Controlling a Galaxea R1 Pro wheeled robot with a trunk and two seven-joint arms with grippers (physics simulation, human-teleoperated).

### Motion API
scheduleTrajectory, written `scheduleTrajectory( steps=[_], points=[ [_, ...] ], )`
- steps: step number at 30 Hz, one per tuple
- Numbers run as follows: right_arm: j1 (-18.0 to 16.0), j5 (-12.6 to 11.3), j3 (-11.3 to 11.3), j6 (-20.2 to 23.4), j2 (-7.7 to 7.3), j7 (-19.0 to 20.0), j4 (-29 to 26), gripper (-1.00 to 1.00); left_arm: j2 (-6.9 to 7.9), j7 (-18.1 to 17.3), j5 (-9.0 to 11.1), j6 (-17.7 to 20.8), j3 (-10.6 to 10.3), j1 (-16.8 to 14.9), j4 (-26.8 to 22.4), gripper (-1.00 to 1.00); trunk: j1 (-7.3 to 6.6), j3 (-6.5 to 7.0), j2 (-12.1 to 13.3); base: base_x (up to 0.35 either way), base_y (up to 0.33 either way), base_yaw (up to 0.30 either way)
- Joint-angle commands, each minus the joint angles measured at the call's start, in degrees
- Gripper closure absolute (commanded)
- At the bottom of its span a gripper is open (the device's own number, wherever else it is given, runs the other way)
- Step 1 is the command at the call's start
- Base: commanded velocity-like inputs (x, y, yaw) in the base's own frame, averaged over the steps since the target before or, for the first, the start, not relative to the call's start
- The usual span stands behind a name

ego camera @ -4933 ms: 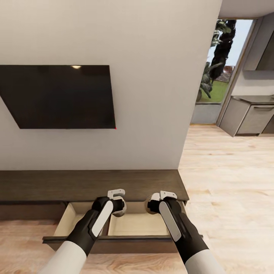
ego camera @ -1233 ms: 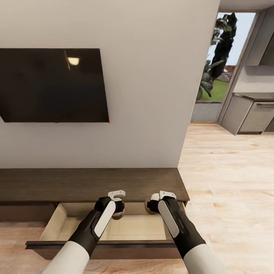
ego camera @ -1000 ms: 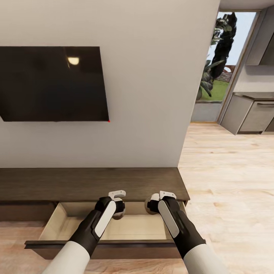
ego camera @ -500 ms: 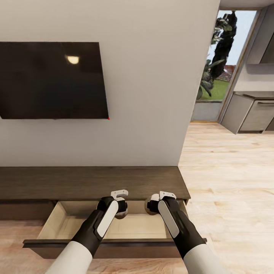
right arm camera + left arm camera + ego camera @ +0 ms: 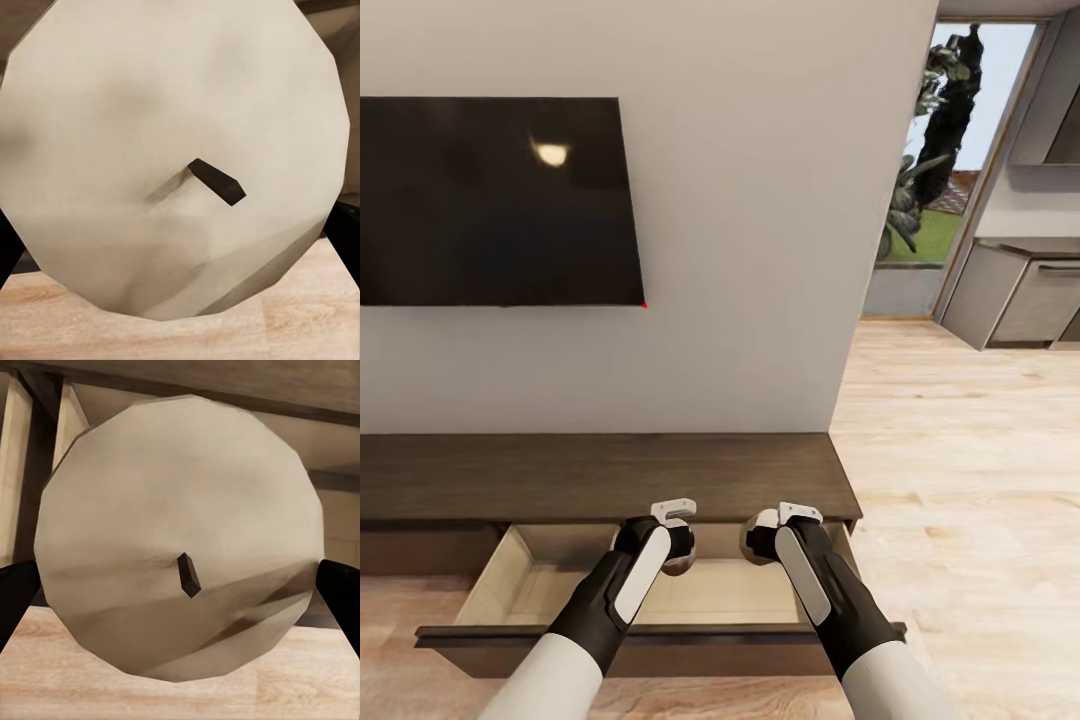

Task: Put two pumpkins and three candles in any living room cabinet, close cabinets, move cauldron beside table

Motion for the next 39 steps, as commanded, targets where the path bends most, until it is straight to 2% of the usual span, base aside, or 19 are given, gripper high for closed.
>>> scheduleTrajectory(
  steps=[1, 26, 39],
  points=[
    [0.0, -0.6, 0.1, 0.0, 0.00, -0.5, -0.1, 1.00, 0.02, 0.6, 0.6, 0.1, -0.1, 0.0, -0.1, 1.00, 0.22, -0.24, -0.5, 0.000, 0.000, 0.000],
    [0.0, -0.6, 0.1, 0.2, 0.00, -0.5, 0.1, 1.00, 0.11, 0.6, 0.6, -0.2, -0.1, 0.0, 0.0, 1.00, 5.72, -4.73, -10.5, 0.000, 0.000, 0.000],
    [-1.8, -0.2, 0.4, -0.7, 0.00, -0.4, 6.7, 1.00, 0.03, 0.6, 0.4, -1.0, -0.2, 0.0, 0.6, 1.00, 8.57, -7.06, -15.7, 0.000, 0.000, 0.000]
  ],
)
